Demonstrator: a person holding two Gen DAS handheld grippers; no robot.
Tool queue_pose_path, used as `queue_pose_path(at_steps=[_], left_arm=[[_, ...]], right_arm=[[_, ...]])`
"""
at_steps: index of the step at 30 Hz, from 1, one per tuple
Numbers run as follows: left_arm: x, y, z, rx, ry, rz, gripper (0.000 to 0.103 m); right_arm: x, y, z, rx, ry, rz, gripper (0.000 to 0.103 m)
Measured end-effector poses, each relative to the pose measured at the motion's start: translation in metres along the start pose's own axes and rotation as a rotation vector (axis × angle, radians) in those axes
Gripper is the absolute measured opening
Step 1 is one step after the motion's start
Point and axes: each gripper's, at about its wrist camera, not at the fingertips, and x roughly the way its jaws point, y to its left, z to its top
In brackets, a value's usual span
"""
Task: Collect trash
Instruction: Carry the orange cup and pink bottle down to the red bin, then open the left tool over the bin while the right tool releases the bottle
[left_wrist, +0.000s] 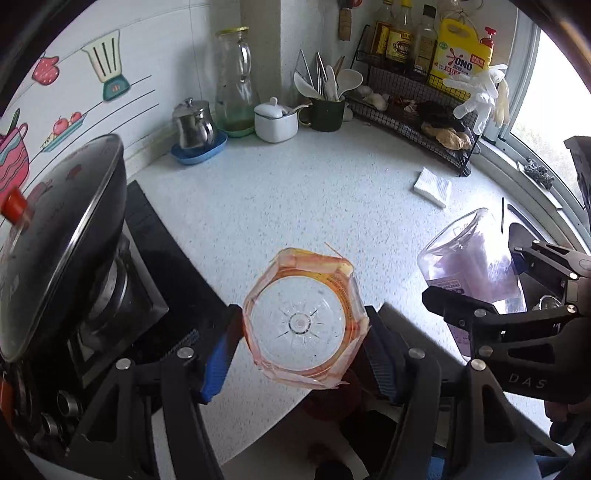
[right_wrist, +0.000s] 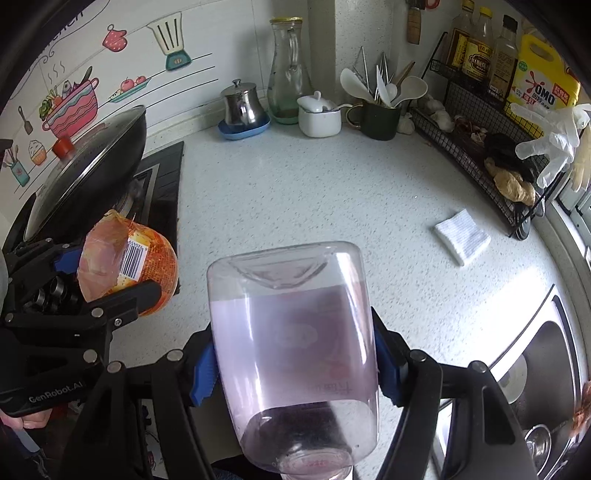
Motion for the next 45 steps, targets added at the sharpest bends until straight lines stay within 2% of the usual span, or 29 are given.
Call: queue_pose_path(at_steps=[7,13,23,28,33,38,45], left_arm=[[-0.012,0.015,-0.064,-0.038,0.050,-0.023,0.062],[-0.012,0.015,-0.111,-0.064,0.094,-0.030,0.062],[0.024,0.000,-0.182,-0.099,0.221,-0.062,0.062],[0.063,-0.005,-0.208,-0.102,0.268,-0.062,0.062],[0.119,-0.013,-0.230,-0.093,0.298,-0.083,0.062],[0.191,-0.023,-0.259,-0.038,0.333,-0.079,0.062],[0.292,-0.029,-0.291,-0.025,0.400,-0.124,0.063]], right_arm=[[0.001,0.033,-0.039,-0.005,0.055,-0.002,0.067],[0.005,0.045,-0.075,-0.010,0.118,-0.016,0.067],[0.040,0.054,-0.148,0.009,0.234,-0.019,0.067],[0.077,0.049,-0.171,0.017,0.267,-0.023,0.067],[0.128,0.035,-0.193,0.047,0.280,-0.041,0.067],[0.189,0.018,-0.221,0.084,0.298,-0.066,0.067],[0.275,-0.006,-0.256,0.151,0.331,-0.104,0.067]])
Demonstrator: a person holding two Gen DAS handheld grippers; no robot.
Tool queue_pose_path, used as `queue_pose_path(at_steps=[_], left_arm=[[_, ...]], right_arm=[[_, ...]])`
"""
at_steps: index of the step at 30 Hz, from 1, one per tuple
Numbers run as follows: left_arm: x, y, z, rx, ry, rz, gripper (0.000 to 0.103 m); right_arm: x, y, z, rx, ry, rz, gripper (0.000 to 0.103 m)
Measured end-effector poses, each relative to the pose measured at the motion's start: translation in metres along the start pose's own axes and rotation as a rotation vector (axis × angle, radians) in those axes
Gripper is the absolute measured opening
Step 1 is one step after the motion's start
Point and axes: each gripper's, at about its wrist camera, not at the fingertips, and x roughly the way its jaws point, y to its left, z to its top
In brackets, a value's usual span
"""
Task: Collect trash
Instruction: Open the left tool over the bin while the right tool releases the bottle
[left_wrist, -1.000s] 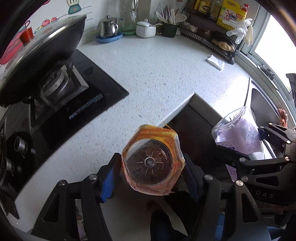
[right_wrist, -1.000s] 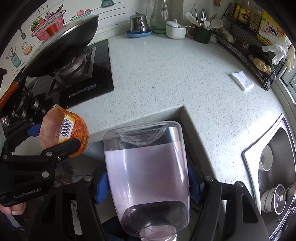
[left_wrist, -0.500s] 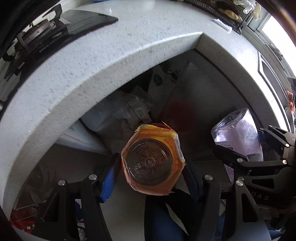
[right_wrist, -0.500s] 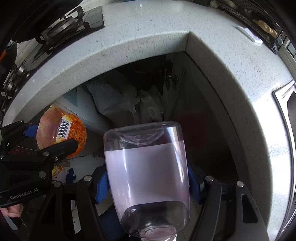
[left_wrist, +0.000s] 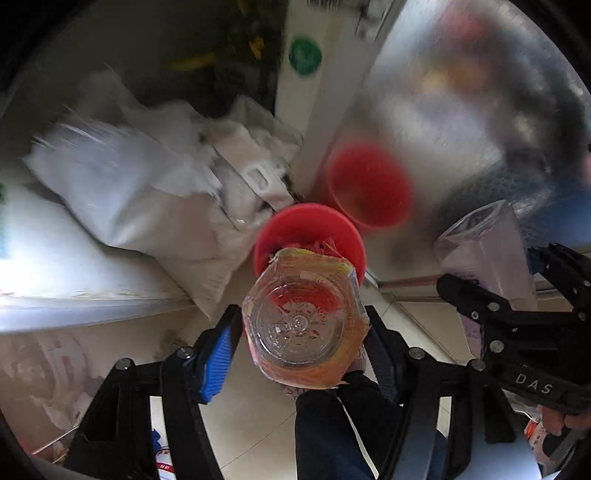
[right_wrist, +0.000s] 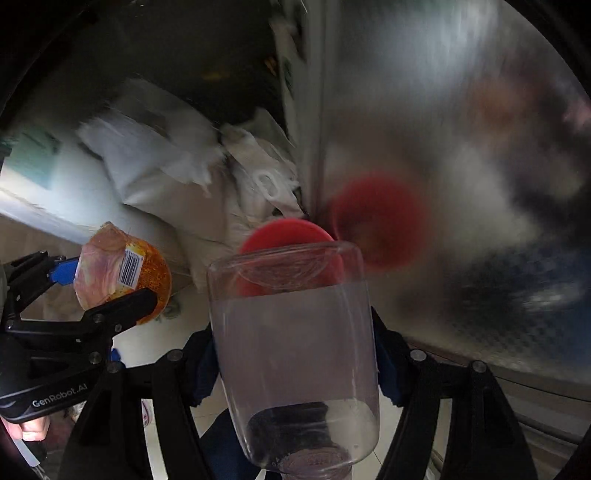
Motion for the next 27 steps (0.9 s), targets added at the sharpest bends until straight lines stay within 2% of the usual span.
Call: queue_pose_path(at_steps=[4,7,10,14,21,23,27], left_arm=[[0.039,-0.002,0.005,0.030,0.018,-0.018,0.063],[0.060,-0.007,0.010,0.048,0.069,-0.012,0.063],[0.068,-0.010,0.015,0.064,0.091,-0.022,0.063],[0.075,-0.022,0.021,0.134,0.116,-0.032,0.063],[0.082,-0.015,0.023,0.134,0.111,-0.045,0.066],[0.083,-0.016,0.023,0.139,0.105,-0.044,0.077],[0.084,-0.014,0.024,0.152,0.087,-0.043,0.082]], right_arm=[[0.039,-0.010,-0.002,0.048,0.016,-0.003,0.067],[0.058,-0.019,-0.002,0.082,0.034,-0.014,0.067],[0.064,-0.026,-0.003,0.107,0.034,-0.026,0.067],[0.067,-0.035,-0.006,0.150,0.038,-0.025,0.067],[0.067,-0.037,-0.007,0.167,0.025,-0.015,0.067],[0.065,-0.038,-0.009,0.164,0.026,-0.013,0.067],[0.060,-0.039,-0.011,0.147,0.020,-0.011,0.067]])
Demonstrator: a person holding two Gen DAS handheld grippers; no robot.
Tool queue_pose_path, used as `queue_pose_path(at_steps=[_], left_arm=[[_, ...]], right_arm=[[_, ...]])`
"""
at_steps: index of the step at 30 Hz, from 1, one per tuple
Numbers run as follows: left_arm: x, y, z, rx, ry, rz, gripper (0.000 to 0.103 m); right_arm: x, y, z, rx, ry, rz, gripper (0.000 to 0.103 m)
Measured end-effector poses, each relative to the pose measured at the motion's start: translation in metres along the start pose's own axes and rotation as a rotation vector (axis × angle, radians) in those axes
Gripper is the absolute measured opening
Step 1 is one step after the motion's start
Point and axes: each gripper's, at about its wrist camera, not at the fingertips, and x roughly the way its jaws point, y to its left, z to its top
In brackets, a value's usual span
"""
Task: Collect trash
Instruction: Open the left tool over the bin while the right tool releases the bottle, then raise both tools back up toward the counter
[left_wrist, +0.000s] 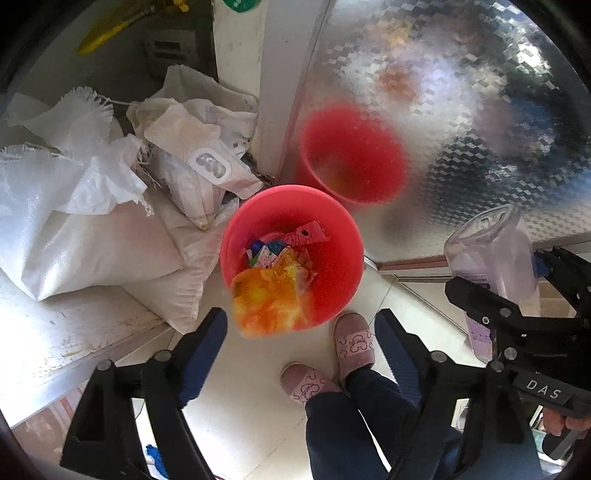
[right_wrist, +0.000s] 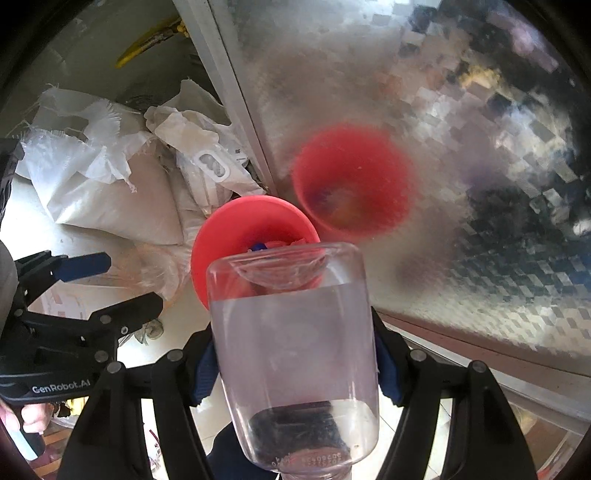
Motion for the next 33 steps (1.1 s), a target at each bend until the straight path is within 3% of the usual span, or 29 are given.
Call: queue_pose_path(at_steps=[7,11,21,33], left_arm=[[-0.010,0.008,-0.008,-0.029,-0.008,0.056,0.083],[-0.018,0.022,-0.015,-0.109,-0.028,0.038,0.085],[-0.029,0.047,-0.032,-0.239,-0.069,0.118,0.086],[-0.031,0.068,-0.038,-0.343,-0.065,0.111,0.086]], right_arm=[[-0.001,0.012,0.003,-0.056,0.000,0.000,0.067],[-0.003,0.024,0.007,-0.112,-0.009,0.016,0.067],[0.006,0.048,0.021,-0.261,-0.009,0.042,0.067],[0.015,0.073,0.038,-0.374,0.012,0.070,0.067]])
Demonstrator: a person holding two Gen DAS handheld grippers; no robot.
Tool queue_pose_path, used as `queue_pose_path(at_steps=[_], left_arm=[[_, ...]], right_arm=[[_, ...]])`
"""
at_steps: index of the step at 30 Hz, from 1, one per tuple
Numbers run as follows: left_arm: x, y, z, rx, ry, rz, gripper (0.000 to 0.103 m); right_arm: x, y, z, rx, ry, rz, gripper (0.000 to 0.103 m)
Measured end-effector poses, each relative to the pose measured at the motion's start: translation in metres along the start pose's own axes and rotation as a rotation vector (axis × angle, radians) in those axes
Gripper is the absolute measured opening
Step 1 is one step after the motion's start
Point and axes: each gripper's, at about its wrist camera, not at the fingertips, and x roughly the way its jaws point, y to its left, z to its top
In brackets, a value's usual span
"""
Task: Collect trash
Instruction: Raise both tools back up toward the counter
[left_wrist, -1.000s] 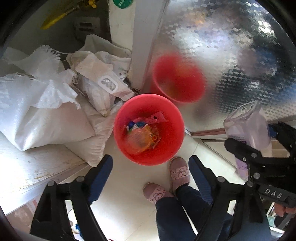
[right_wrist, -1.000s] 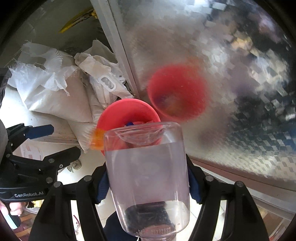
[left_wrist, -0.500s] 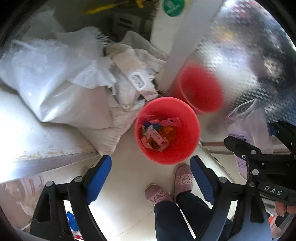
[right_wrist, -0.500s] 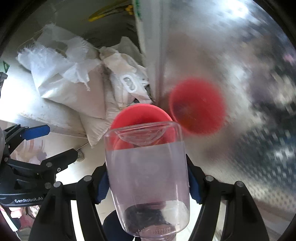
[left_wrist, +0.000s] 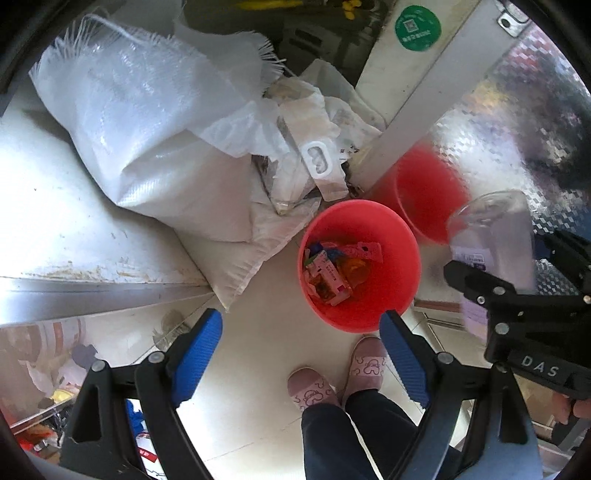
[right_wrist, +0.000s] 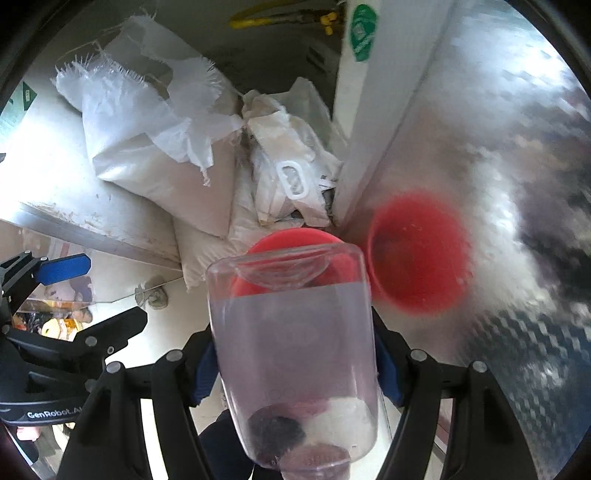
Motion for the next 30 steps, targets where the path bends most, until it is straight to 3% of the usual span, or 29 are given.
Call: queue_pose_path(at_steps=[4,9,16,22,30], left_arm=[[0.001,0.002,-0.002,-0.010,0.005,0.023,0.086],[-0.002,0.001,-0.006,-0.009,0.002,0.032,0.086],[-0.029,-0.003,-0.013,-0.002,-0.016,0.035,0.085],[-0.083,-0.007,-0.024,0.000,-0.036,0.037,0.086],[-0.198,-0.009,-0.036,0.021,-0.098,0.032,0.086]], right_arm=[[0.005,0.003,0.001,-0.022,0.013,-0.012,0.070],[0.000,0.007,-0.003,-0.040,0.005,-0.025,0.087],[-0.024,0.005,-0.012,-0.046,-0.003,-0.043,0.091],[-0.073,0.010,-0.022,-0.053,-0.018,-0.058,0.093],[-0.181,0.031,-0.027,-0.045,-0.118,-0.102,0.100]])
